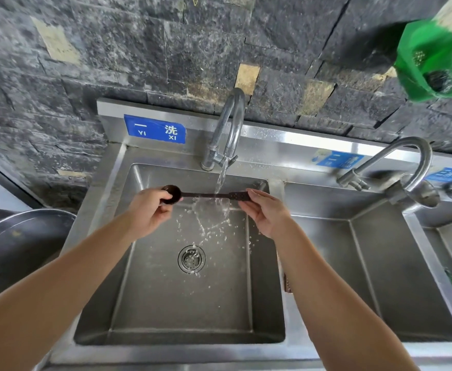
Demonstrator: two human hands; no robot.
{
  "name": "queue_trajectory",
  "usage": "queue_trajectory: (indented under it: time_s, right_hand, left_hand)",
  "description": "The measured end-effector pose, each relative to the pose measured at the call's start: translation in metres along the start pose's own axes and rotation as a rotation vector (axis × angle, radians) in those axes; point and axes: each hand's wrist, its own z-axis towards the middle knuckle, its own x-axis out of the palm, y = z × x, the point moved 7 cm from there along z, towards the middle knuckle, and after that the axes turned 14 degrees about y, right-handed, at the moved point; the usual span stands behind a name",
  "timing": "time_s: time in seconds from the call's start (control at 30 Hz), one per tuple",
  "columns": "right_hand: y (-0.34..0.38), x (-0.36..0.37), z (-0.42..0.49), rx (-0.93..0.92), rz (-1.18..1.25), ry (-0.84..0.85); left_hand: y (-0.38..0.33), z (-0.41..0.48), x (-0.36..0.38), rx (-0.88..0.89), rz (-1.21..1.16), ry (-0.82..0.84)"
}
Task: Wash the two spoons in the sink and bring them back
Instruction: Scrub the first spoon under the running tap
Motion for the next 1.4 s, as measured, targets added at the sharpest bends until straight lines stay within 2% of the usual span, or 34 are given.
queue_trajectory:
  time_s: [0.23,0.33,0.43,0.6,0.67,0.77,0.9,0.97,1.0,1.03,1.13,1.2,1.27,1.3,1.4]
  right_hand:
    - [0.027,-0.046,-0.005,-0.058,0.034,-0.003]
    - [0.037,-0.063,-0.012,-0.042,-0.040,0.009]
    - [0.041,-0.067,-0.023,-0.004,-0.261,0.105]
    - [0.027,-0.058,-0.041,0.081,-0.878,0.276]
    - [0.013,-0.053,-0.047,0.173,-0.974,0.357]
    - [-0.006,-0.044,-0.053,0.302,-0.900,0.454]
    - [-0.024,-0.042,-0.057,0.450,-0.571,0.483]
    - [-0.030,-0.042,-0.060,0.508,-0.402,0.495]
    - [-0.027,-0.045,-0.060,0.492,-0.434,0.465]
    - [-0.019,-0.049,-0.057,0.399,-0.611,0.397]
    - [0.029,-0.044,-0.062,-0.108,-1.561,0.037]
    - [0.040,-0.032,-0.070,-0.268,-1.821,-0.081]
    - [0.034,-0.028,-0.071,-0.213,-1.761,-0.040]
    - [0.025,-0.031,-0.070,-0.106,-1.578,0.050]
    - [-0.022,-0.034,-0.080,0.349,-0.598,0.388]
  left_hand:
    - [0.020,0.020,0.046,-0.021,-0.007,0.013]
    - [0.031,0.030,0.060,-0.028,-0.059,0.019]
    - [0.041,0.038,0.066,-0.039,-0.093,-0.032]
    - [0.055,0.046,0.077,-0.073,-0.086,-0.049]
    - [0.058,0.049,0.082,-0.084,-0.084,-0.057]
    - [0.056,0.056,0.087,-0.043,-0.188,-0.082]
    - [0.049,0.067,0.100,0.086,-0.619,-0.010]
    - [0.047,0.073,0.106,0.102,-0.668,0.058]
    - [0.047,0.076,0.109,0.091,-0.667,0.100]
    - [0.048,0.078,0.112,0.077,-0.676,0.127]
    - [0.052,0.084,0.116,0.059,-0.691,0.133]
    - [0.056,0.087,0.115,0.069,-0.676,0.089]
    - [0.058,0.087,0.112,0.080,-0.670,0.047]
    - [0.059,0.087,0.111,0.077,-0.672,0.040]
    - [0.058,0.085,0.109,0.054,-0.697,0.055]
